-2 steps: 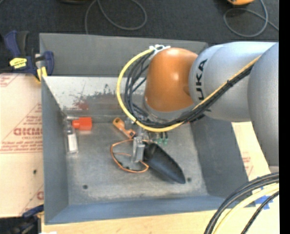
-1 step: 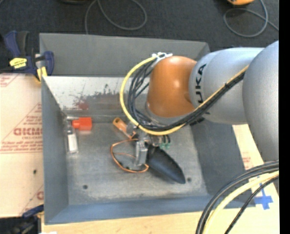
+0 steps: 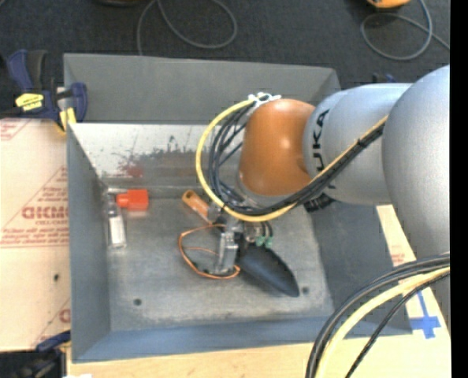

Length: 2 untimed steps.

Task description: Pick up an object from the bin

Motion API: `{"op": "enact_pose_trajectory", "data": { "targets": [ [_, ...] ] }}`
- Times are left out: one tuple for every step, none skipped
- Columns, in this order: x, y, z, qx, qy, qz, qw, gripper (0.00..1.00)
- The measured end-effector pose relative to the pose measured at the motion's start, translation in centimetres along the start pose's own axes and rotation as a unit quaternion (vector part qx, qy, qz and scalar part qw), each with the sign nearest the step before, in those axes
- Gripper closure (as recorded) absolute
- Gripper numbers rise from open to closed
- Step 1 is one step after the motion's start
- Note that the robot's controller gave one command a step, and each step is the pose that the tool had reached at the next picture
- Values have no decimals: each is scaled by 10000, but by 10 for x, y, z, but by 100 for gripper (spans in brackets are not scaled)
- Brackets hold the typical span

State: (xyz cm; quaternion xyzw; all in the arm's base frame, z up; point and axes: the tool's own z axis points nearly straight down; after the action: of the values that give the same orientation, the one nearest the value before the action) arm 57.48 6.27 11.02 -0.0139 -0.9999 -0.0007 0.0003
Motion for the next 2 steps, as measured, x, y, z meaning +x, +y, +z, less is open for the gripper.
{"op": "enact_pose_trajectory", "data": {
  "targets": [
    [20,-9,25,-16,-83,333,9994,100],
    [21,-10,27,-8,-58,345,9994,0]
  ]
}}
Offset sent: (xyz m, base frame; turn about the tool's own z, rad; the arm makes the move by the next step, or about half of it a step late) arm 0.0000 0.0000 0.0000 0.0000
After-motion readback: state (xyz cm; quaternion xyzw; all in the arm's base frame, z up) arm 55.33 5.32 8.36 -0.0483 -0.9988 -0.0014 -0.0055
